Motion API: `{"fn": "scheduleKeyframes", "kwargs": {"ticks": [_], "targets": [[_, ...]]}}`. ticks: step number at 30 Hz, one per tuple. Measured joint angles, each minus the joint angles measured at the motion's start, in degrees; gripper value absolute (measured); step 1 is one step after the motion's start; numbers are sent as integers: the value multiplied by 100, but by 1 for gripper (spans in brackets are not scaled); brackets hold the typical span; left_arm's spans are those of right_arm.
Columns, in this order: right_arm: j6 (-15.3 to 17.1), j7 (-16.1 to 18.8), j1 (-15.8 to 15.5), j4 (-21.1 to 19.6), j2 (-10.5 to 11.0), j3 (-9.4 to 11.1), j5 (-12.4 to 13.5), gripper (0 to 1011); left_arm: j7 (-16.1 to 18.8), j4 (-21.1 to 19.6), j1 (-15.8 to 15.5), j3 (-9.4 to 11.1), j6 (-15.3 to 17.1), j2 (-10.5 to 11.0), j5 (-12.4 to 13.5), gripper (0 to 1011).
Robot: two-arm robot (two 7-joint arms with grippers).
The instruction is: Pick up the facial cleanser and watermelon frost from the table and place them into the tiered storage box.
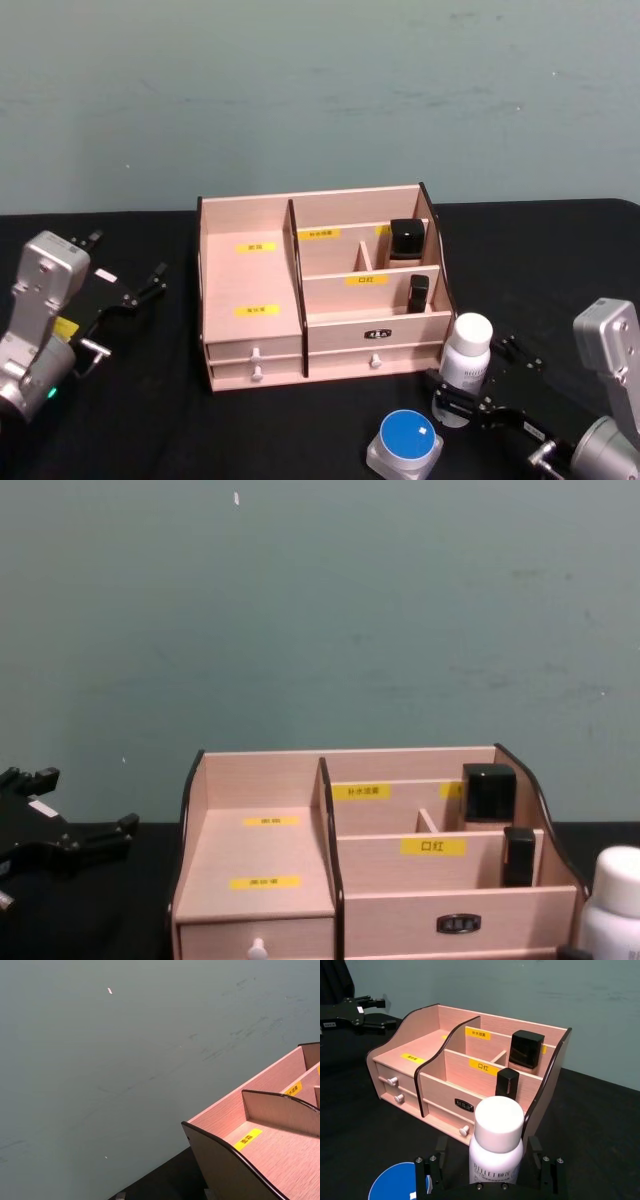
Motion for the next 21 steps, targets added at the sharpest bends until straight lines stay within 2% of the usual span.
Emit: {"fn": "scheduleKeyframes", "kwargs": {"ticks": [15, 21], "targets": [[-16, 204, 295, 374, -299, 24, -175, 1002, 0, 0, 0, 0, 0, 0, 0, 1010], [-23, 229, 331, 410, -335, 33, -176, 1002, 0, 0, 0, 0, 0, 0, 0, 1010]]}}
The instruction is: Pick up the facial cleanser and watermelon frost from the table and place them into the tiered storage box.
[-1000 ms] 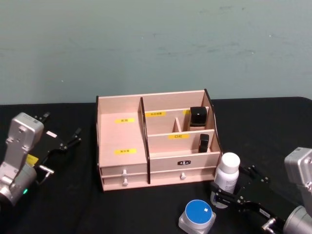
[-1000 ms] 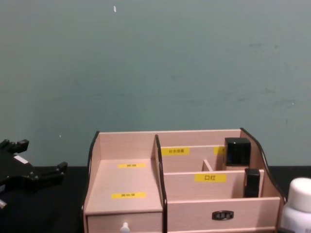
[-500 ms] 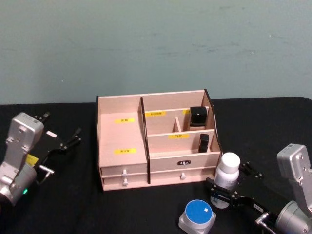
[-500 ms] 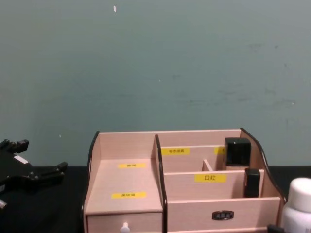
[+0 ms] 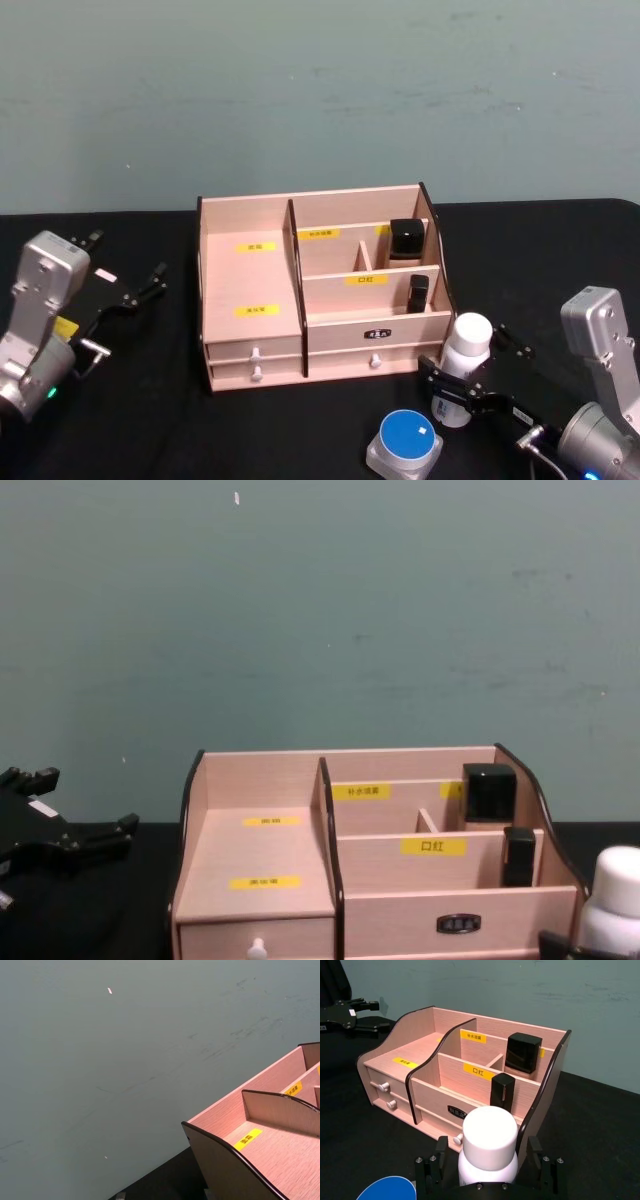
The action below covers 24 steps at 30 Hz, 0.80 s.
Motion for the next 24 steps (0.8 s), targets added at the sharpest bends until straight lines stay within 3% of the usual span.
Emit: {"fn": "scheduleKeyframes", "kwargs": {"ticks": [8, 19, 24], "targets": [[-3, -5, -11, -10, 10, -1, 1, 932, 0, 0, 0, 0, 0, 0, 0, 1010], [-3, -11, -17, -21, 18, -6, 3, 605, 0, 0, 0, 0, 0, 0, 0, 1010], [-4, -13, -23, -26, 20, -4, 6, 596, 0, 0, 0, 0, 0, 0, 0, 1010]]}}
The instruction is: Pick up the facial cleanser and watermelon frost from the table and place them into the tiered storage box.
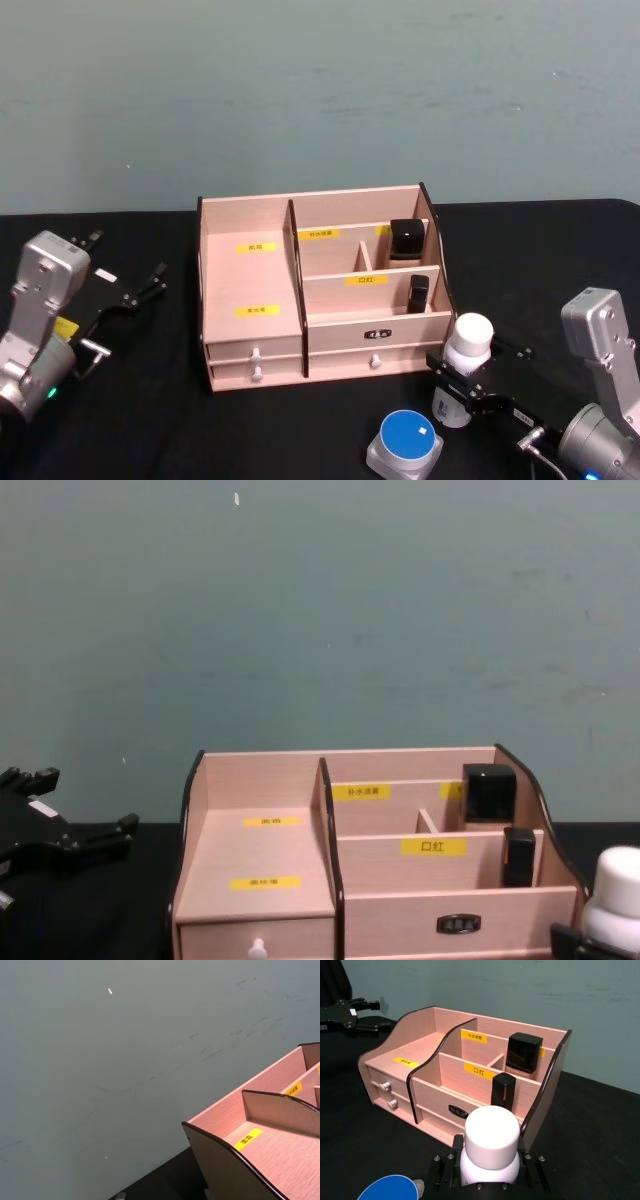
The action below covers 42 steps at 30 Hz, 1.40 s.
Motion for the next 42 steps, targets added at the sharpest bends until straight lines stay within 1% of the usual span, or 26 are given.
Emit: {"fn": "scheduleKeyframes", "kwargs": {"ticks": [8, 16, 18, 19, 21, 22, 25, 28, 30, 31, 32, 33, 35, 36, 38, 42], "targets": [[-68, 78, -50, -198, -19, 79, 69, 596, 0, 0, 0, 0, 0, 0, 0, 1010], [17, 64, 90, -510, -62, 125, 127, 596, 0, 0, 0, 0, 0, 0, 0, 1010], [34, 87, 197, -572, -86, 116, 157, 596, 0, 0, 0, 0, 0, 0, 0, 1010], [39, 115, 293, -594, -104, 85, 167, 596, 0, 0, 0, 0, 0, 0, 0, 1010], [44, 144, 387, -595, -119, 45, 169, 596, 0, 0, 0, 0, 0, 0, 0, 1010], [46, 181, 520, -583, -143, -19, 167, 596, 0, 0, 0, 0, 0, 0, 0, 1010], [51, 245, 718, -524, -170, -118, 157, 596, 0, 0, 0, 0, 0, 0, 0, 1010], [44, 344, 1077, -368, -220, -291, 93, 596, 0, 0, 0, 0, 0, 0, 0, 1010], [32, 373, 1212, -286, -242, -346, 60, 596, 0, 0, 0, 0, 0, 0, 0, 1010], [9, 398, 1346, -197, -263, -400, 30, 596, 0, 0, 0, 0, 0, 0, 0, 1010], [9, 398, 1346, -197, -263, -400, 30, 596, 0, 0, 0, 0, 0, 0, 0, 1009], [-12, 423, 1476, -100, -288, -452, 7, 596, 0, 0, 0, 0, 0, 0, 0, 1010], [-29, 449, 1578, -11, -306, -489, -8, 596, 0, 0, 0, 0, 0, 0, 0, 1010], [-57, 485, 1706, 91, -332, -529, -15, 596, 0, 0, 0, 0, 0, 0, 0, 1010], [-103, 543, 1859, 263, -372, -577, -16, 596, 0, 0, 0, 0, 0, 0, 0, 1010], [-167, 632, 2082, 518, -444, -648, 36, 599, 0, 0, 0, 0, 0, 0, 0, 1010]]}}
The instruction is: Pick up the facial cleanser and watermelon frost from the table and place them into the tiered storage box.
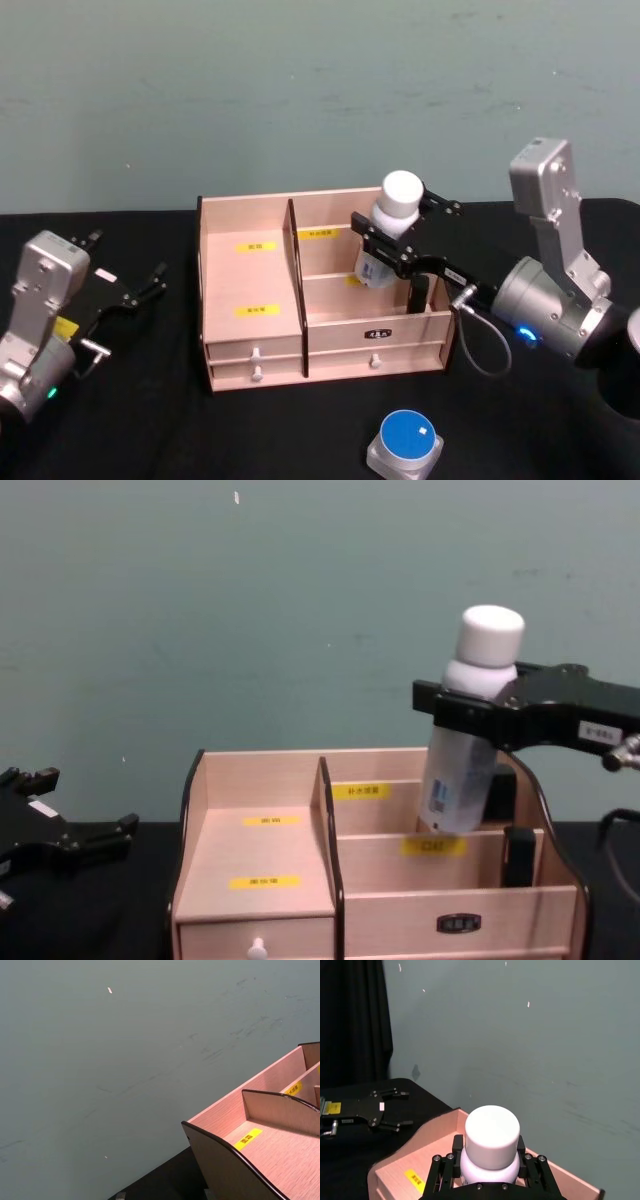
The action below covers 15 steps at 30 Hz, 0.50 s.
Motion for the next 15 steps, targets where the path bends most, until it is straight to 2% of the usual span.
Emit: {"fn": "scheduleKeyframes", "kwargs": {"ticks": [15], "targets": [[-235, 233, 587, 824, -251, -322, 100, 596, 0, 0, 0, 0, 0, 0, 0, 1010]]}}
